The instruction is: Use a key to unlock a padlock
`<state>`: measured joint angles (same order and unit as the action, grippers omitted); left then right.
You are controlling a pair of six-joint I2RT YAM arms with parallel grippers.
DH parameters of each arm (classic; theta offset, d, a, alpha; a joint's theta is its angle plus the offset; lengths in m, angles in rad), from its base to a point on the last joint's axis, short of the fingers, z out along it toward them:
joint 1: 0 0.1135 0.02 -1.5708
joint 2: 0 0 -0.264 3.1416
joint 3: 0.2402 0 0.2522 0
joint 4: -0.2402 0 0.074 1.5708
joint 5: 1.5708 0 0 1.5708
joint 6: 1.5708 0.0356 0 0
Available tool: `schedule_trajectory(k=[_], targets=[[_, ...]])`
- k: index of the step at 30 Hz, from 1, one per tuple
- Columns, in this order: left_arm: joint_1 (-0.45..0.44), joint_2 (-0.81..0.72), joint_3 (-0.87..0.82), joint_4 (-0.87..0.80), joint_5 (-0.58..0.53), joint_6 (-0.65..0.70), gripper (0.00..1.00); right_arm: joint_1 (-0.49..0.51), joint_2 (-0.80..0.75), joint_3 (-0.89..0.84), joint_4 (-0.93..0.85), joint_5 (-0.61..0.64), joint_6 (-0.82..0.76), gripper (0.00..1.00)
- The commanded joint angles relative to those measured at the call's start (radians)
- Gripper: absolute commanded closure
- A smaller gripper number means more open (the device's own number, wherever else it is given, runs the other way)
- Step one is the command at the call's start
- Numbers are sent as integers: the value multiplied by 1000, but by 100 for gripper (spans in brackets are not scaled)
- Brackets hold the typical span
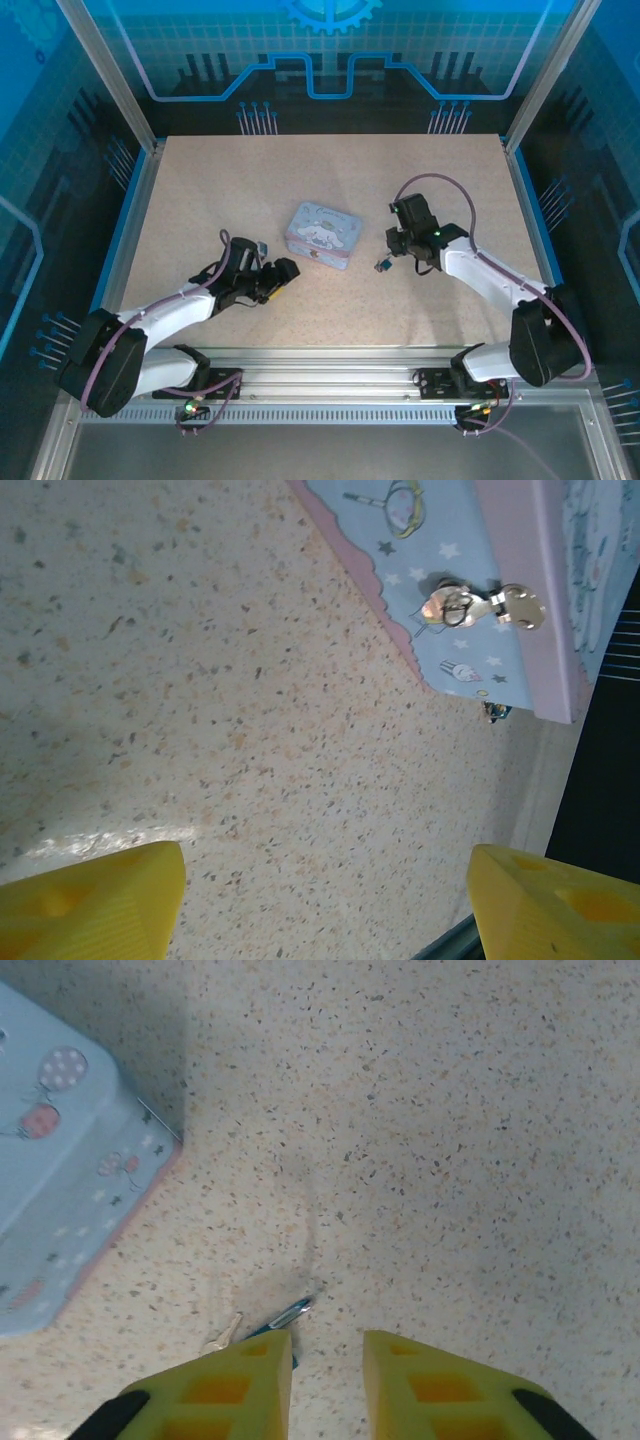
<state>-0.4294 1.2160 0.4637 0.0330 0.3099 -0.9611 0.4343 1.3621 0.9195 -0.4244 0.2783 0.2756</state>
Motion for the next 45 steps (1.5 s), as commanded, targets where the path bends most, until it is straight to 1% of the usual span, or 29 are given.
schedule_trajectory(k=[1, 8, 10, 11, 13, 14, 15, 16, 21, 23, 25, 27, 29, 30, 32, 33, 35, 37, 39, 41, 42, 43, 44, 45], targets=[[-2, 7, 61, -54, -26, 51, 24, -22, -56, 14, -74, -40, 46, 64], [24, 22, 147, -131, -74, 126, 19, -69, -129, -54, -63, -102, 91, 43], [33, 24, 178, -164, -92, 155, 17, -91, -147, -80, -52, -118, 95, 39], [39, 23, 191, -179, -101, 167, 9, -100, -154, -87, -48, -122, 98, 36], [54, 19, 224, -214, -123, 202, 6, -128, -169, -101, -34, -143, 97, 34], [62, 16, 240, -235, -137, 219, 1, -141, -175, -107, -28, -146, 99, 31], [70, 13, 260, -262, -156, 243, 1, -153, -182, -111, -20, -147, 101, 12], [81, 9, 283, -289, -176, 269, 1, -167, -188, -116, -10, -152, 101, 0], [139, -31, 363, -378, -308, 403, 1, -213, -203, -119, 25, -121, 98, 0], [168, -56, 380, -384, -357, 472, 1, -225, -198, -111, 34, -75, 100, 0], [195, -74, 391, -383, -427, 563, 1, -232, -183, -102, 52, 8, 102, 0], [223, -85, 394, -377, -535, 633, 1, -231, -172, -108, 92, 122, 106, 0], [270, -94, 368, -323, -565, 713, 1, -230, -176, -143, 185, 186, 65, 0], [303, -90, 356, -301, -574, 735, 1, -229, -178, -175, 263, 209, 20, 0], [363, -74, 329, -249, -580, 759, 1, -223, -168, -230, 395, 294, -50, 0], [387, -65, 299, -190, -583, 772, 1, -223, -157, -255, 458, 324, -86, 0], [412, -49, 212, -18, -596, 818, 1, -223, -130, -290, 557, 372, -129, 0], [418, -5, 112, 213, -597, 866, 1, -227, -95, -337, 683, 399, -172, 0], [419, 69, 45, 386, -594, 881, 1, -240, -47, -381, 825, 372, -198, 0], [419, 148, 31, 470, -593, 880, 1, -246, 6, -409, 915, 347, -210, 0], [419, 184, 11, 548, -586, 880, 1, -246, 31, -430, 976, 337, -226, 0], [417, 198, 6, 576, -577, 886, 1, -246, 45, -436, 1020, 336, -242, 0], [414, 210, 3, 612, -555, 902, 1, -248, 45, -435, 1009, 300, -227, 0], [408, 233, -16, 689, -555, 920, 1, -251, 54, -461, 1085, 267, -235, 0]])
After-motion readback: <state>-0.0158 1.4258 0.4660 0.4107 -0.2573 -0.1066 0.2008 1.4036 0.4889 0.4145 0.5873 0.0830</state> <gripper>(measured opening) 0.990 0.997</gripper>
